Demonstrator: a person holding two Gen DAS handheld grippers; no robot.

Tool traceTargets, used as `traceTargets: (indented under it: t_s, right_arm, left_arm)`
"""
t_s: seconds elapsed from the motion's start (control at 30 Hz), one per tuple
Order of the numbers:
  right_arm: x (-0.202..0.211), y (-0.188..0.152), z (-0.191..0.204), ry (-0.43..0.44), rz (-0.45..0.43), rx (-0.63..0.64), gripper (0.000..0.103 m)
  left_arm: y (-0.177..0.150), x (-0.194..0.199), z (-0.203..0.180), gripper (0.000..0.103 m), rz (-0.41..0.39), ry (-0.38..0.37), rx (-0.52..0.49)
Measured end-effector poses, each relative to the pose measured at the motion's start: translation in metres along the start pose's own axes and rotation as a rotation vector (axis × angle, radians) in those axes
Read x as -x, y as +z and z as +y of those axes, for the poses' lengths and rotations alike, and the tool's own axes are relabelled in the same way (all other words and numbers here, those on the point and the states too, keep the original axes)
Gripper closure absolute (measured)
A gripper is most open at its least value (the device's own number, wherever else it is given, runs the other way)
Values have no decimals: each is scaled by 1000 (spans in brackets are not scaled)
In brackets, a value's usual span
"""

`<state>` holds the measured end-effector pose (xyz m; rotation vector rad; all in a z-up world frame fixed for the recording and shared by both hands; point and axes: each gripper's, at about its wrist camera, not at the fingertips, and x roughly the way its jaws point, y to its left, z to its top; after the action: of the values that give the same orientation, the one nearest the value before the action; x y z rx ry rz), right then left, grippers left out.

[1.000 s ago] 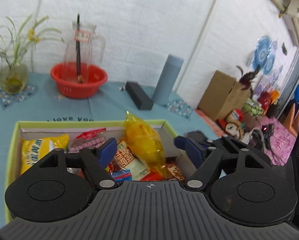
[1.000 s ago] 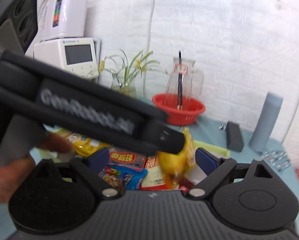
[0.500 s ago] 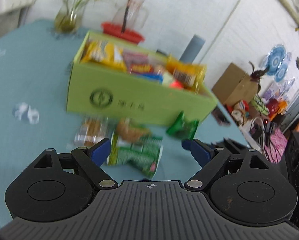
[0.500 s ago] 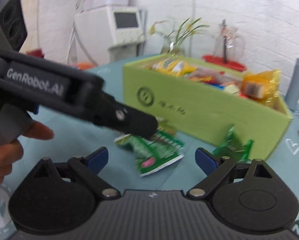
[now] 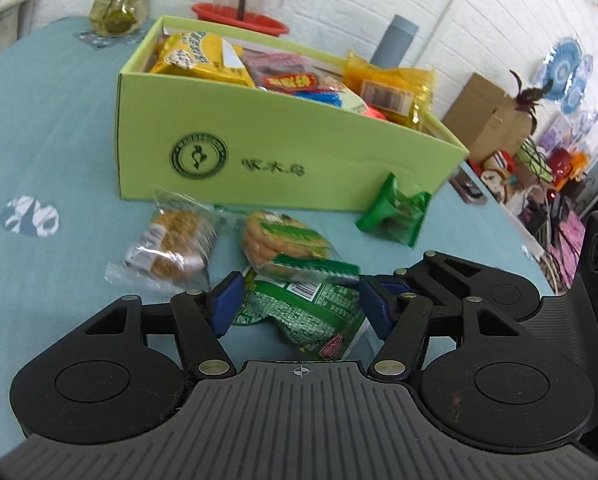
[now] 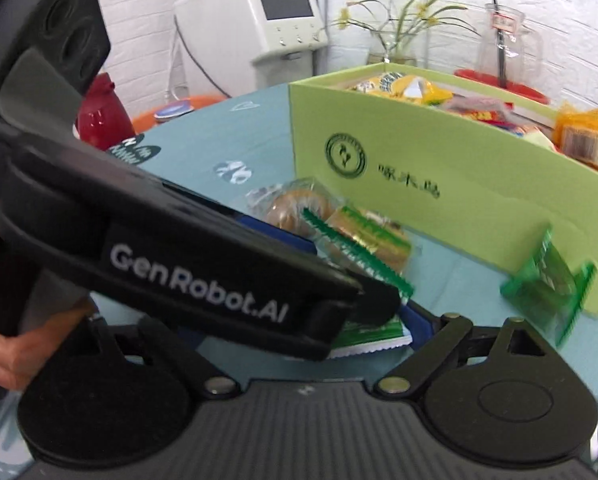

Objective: Organize snacks
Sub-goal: 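Move the left gripper to the green-wrapped snack packet and close on it, then lift the green-wrapped packet into the green box and open the left gripper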

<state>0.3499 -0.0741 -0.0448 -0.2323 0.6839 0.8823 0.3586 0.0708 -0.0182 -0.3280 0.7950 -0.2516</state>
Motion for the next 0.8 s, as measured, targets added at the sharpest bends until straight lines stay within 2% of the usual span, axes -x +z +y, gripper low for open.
traceTargets:
  t_s: [0.2, 0.33, 0.43, 0.53, 0.6, 0.63, 0.73, 0.8]
  right_arm:
    - [37, -35, 36, -37, -12, -37, 10]
    - [61, -60, 65, -120, -32, -70, 10]
    - [69, -69, 79, -192, -30, -105, 10]
    - [79, -78, 89, -208, -52, -157, 10]
    - [84, -78, 89, -171, -65, -138, 10]
    - [85, -78, 90, -178, -75, -111, 10]
    - [75, -72, 87, -242, -46, -75, 10]
    - [67, -72, 86, -220, -39, -71, 10]
  left_arm:
    - [-46, 32, -25, 56, 30, -38, -62]
    - [-78, 53, -42, 53, 25, -48, -144]
    - [-93, 62, -52, 50, 11, -26, -189]
    - [-97, 74, -50, 49, -14, -5, -155]
    - [-97, 86, -43, 44, -30, -34, -100]
    - [-98, 92, -39, 40, -36, -54, -71]
    - [-97, 97, -31, 40, -30, -95, -14]
    - [-96, 97, -28, 40, -28, -89, 14]
